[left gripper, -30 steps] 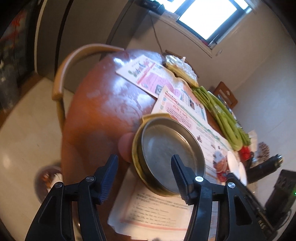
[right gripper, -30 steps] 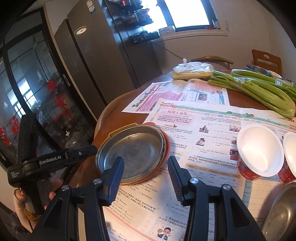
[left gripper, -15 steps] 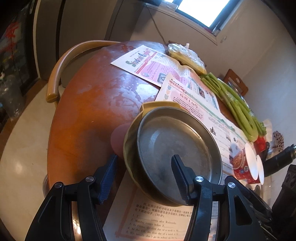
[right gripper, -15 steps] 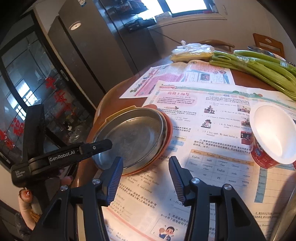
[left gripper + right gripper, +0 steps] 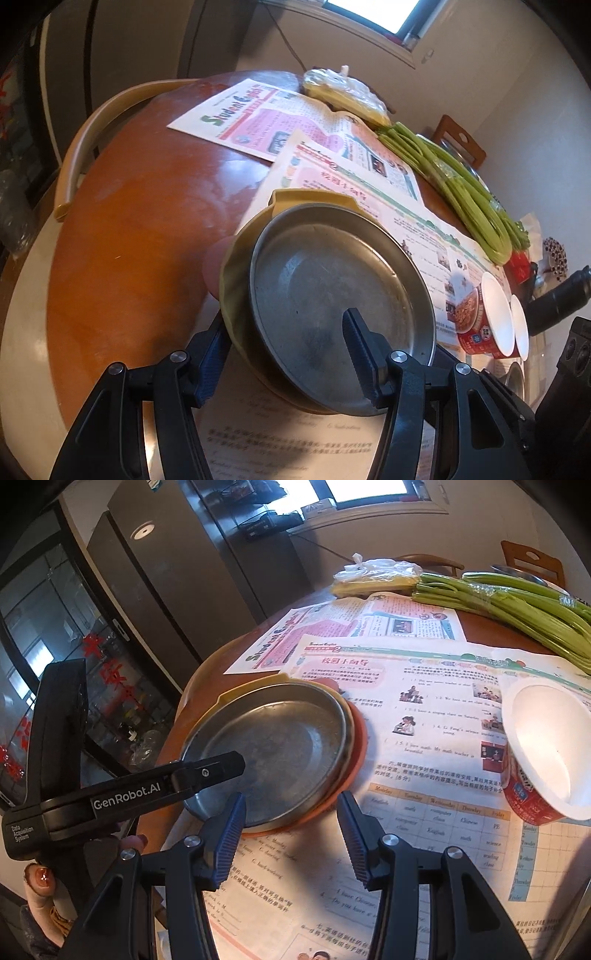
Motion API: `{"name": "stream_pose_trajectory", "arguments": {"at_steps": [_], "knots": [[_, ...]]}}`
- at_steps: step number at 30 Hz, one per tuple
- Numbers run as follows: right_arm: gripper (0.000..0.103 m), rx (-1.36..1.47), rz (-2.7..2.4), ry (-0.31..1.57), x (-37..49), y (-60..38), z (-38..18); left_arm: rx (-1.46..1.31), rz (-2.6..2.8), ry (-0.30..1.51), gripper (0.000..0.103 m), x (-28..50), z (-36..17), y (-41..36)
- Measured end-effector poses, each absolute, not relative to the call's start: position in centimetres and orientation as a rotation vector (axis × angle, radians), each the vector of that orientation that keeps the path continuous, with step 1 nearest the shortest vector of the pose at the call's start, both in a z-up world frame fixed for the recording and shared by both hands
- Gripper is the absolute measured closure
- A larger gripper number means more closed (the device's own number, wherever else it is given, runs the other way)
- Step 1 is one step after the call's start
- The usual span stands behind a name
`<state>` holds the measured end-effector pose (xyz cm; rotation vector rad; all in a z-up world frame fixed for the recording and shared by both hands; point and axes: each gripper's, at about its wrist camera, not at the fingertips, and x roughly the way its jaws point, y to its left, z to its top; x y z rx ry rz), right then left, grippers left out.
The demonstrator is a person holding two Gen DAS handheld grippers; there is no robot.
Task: Organize plates and bowls
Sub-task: 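Open the left tool and pull it back from the pan rim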
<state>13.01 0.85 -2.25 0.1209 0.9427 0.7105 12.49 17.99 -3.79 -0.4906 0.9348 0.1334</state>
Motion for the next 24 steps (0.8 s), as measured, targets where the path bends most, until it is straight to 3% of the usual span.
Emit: {"name": "stream_pose_trajectory", "arguments": {"at_steps": [14, 24], "knots": [[0.052, 0.101, 0.625, 0.882, 14.7, -1.0, -2.1, -0.409, 0.180, 0.935, 0.041, 15.9, -3.9, 15.3], [0.052, 0.141, 0.556, 0.799, 14.2, -4.3, -0.3, -0.362, 0.285, 0.873, 0.041, 13.7, -2.2, 16.0]]}}
